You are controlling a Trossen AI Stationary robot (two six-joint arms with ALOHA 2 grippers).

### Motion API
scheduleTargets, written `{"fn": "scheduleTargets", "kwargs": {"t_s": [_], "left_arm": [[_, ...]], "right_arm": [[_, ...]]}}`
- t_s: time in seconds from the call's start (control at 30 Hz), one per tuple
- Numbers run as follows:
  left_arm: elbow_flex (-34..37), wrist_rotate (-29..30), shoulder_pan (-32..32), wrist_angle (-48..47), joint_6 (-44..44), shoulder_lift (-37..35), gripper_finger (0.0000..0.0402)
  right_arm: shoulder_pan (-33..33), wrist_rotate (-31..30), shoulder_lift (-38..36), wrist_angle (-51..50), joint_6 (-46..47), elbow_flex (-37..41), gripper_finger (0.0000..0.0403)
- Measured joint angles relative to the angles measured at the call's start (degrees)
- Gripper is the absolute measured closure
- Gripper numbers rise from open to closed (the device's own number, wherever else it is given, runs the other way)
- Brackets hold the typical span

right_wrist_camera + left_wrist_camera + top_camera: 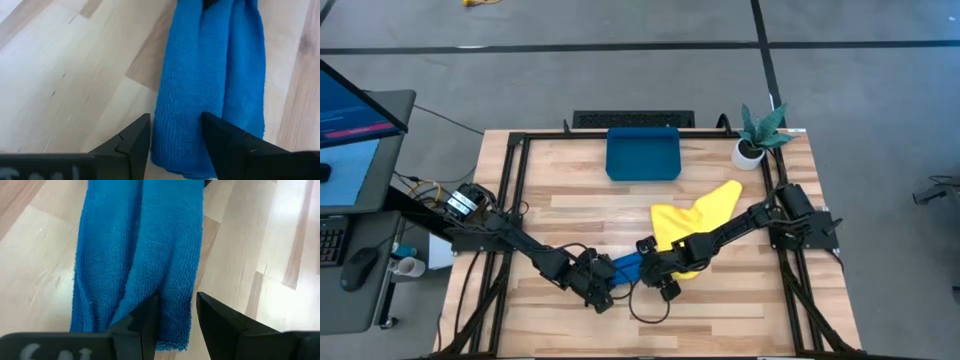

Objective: Roll microfiber towels into tight, uniform cylinder then place into a basket
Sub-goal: Roll the blue towel

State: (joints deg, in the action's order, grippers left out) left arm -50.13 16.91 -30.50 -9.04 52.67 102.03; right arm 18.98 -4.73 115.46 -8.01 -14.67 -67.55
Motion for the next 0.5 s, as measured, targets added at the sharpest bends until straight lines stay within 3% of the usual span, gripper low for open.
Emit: {"fn": "scheduleTargets", "kwargs": {"t_s": [0.27,0.5], "left_arm": [[-0.44,4.48,-3.21,-1.75,-10.51,-4.25,0.0276],[-6.12,7.85,-8.03,-1.23,-30.81,-5.54,0.0276]], "right_arm": [[-2.67,0.97,-0.07,-1.23,6.51,-0.04,0.0249],[-3.53,2.1,-0.07,-1.2,8.74,0.0,0.0277]]}}
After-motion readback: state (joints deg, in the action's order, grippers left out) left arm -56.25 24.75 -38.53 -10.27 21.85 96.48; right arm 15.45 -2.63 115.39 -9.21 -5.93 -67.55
